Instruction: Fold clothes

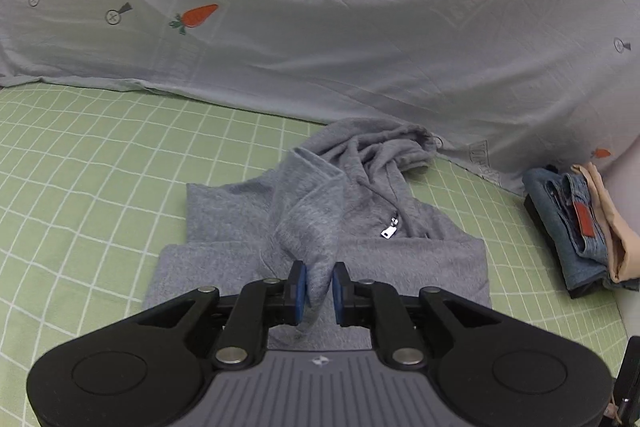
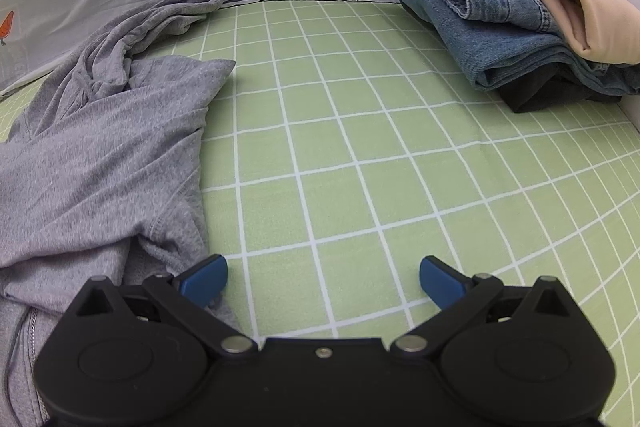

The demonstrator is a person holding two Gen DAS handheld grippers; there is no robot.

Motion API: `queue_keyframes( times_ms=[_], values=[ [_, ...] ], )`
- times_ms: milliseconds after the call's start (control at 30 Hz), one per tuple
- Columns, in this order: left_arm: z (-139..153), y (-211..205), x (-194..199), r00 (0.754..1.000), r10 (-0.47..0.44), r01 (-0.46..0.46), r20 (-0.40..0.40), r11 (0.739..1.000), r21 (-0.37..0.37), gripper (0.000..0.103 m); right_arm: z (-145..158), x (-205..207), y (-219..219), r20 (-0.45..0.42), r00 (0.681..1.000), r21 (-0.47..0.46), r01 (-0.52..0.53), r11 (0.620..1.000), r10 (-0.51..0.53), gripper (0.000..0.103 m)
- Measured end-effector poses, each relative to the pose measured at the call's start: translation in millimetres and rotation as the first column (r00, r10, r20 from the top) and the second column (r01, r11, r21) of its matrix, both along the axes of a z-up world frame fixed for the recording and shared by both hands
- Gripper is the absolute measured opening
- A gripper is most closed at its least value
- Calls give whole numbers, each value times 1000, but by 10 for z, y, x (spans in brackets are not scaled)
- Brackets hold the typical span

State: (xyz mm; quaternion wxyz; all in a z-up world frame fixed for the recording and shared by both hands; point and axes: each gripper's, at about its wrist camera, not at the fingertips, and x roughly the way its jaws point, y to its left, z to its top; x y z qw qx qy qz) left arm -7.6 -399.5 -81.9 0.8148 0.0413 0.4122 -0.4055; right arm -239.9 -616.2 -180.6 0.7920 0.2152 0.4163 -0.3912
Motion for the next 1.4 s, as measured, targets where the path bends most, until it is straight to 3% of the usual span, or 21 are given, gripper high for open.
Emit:
queue_keyframes(
  times_ms=[100, 167, 233, 333, 433, 567, 700, 867, 967, 1000, 1133, 1200, 1233, 1300, 1400],
  values=[
    [-108, -147, -142, 997, -79, 78, 4, 993, 94, 37, 18, 15, -6, -15, 1000, -2, -3, 1000, 3, 103],
    [-101, -80, -164, 998, -61, 59, 24, 994, 94, 46, 74, 33, 7, -34, 999, -35, -8, 999, 7, 103],
    [-79, 7, -147, 999, -27, 23, 44, 995, 93, 61, 166, 57, 30, -49, 999, -86, -17, 996, 13, 103],
    [-76, 140, -60, 995, 56, -64, 77, 992, 109, 69, 407, 125, 69, -3, 999, -174, -36, 984, 36, 103],
    [-142, 241, 108, 987, 136, -149, 84, 974, 170, 73, 614, 305, 141, 52, 991, -212, -107, 972, 120, 103],
    [-295, 327, 213, 976, 204, -217, 77, 939, 266, 73, 651, 679, 319, 80, 968, -160, -225, 961, 240, 103],
    [-361, 431, 234, 973, 228, -232, 45, 936, 265, 75, 612, 1058, 535, 108, 931, -81, -341, 937, 348, 97],
    [-478, 419, 212, 973, 228, -227, 31, 928, 295, 76, 546, 1370, 797, 142, 878, -28, -457, 889, 456, 76],
    [-523, 401, 231, 974, 228, -221, 11, 930, 294, 77, 482, 1498, 887, 155, 851, -3, -507, 862, 501, 54],
    [-531, 396, 236, 974, 227, -219, 9, 930, 294, 77, 456, 1534, 916, 150, 846, 1, -517, 856, 511, 53],
    [-559, 376, 255, 974, 226, -217, 1, 931, 294, 78, 343, 1614, 949, 120, 850, 16, -518, 855, 513, 51],
    [-565, 371, 259, 974, 225, -215, 0, 931, 295, 78, 334, 1604, 924, 142, 844, 21, -525, 851, 517, 35],
    [-563, 363, 260, 974, 227, -217, 0, 930, 296, 78, 339, 1595, 914, 152, 839, 22, -531, 847, 522, 14],
    [-556, 355, 258, 974, 226, -217, 3, 929, 299, 78, 353, 1573, 899, 157, 838, 16, -532, 847, 523, 6],
    [-522, 342, 236, 975, 220, -215, 18, 929, 301, 78, 408, 1481, 847, 206, 829, 13, -534, 845, 521, 4]
  ],
)
